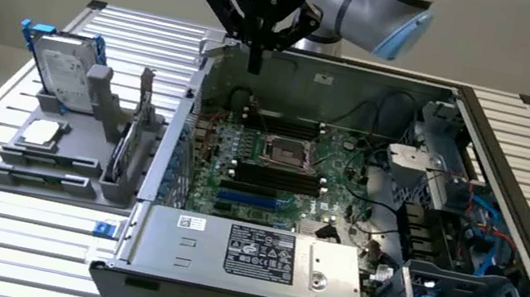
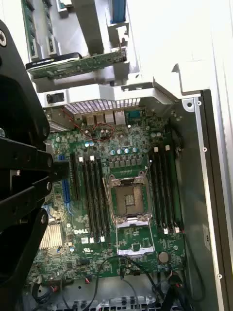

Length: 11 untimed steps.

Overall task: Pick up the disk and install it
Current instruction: 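Reach for the disk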

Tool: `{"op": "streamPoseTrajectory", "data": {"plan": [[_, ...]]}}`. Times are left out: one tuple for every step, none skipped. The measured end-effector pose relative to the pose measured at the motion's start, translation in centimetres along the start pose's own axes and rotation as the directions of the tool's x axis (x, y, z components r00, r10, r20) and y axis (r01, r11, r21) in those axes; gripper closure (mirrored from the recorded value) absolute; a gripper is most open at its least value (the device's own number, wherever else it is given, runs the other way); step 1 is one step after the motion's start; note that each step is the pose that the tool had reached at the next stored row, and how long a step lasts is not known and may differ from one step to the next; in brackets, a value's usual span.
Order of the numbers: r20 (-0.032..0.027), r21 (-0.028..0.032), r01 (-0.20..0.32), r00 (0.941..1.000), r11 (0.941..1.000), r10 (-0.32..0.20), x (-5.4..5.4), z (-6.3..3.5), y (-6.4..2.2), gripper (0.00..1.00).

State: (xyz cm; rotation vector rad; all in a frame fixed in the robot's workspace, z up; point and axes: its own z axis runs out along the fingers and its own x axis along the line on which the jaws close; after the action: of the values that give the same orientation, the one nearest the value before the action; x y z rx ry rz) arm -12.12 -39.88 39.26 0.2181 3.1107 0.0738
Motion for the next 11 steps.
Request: {"op": "streamPoseTrajectory", "data": {"plan": [[0.0000,0.0000,0.000,1.0000,1.0000,0.000,0.00,0.00,0.00,0.89],[0.0000,0.0000,0.000,1.0000,1.0000,0.000,0.00,0.00,0.00,0.89],[0.0000,0.0000,0.000,1.0000,1.0000,0.000,0.00,0.00,0.00,0.89],[0.0000,0.0000,0.000,1.0000,1.0000,0.000,0.00,0.00,0.00,0.89],[0.0001,0.0000,-0.001,1.0000,1.0000,0.001,0.00,0.00,0.00,0.89],[0.0000,0.0000,-0.001,1.0000,1.0000,0.001,0.00,0.00,0.00,0.89],[0.0000,0.0000,-0.001,1.0000,1.0000,0.001,0.00,0.00,0.00,0.89],[0.0001,0.0000,-0.001,1.0000,1.0000,0.001,0.00,0.00,0.00,0.89],[0.0000,0.0000,-0.001,1.0000,1.0000,0.001,0.00,0.00,0.00,0.89],[0.0001,-0.0001,-0.001,1.0000,1.0000,0.001,0.01,0.00,0.00,0.89],[0.0001,0.0000,-0.001,1.0000,1.0000,0.001,0.05,0.00,0.00,0.89]]}}
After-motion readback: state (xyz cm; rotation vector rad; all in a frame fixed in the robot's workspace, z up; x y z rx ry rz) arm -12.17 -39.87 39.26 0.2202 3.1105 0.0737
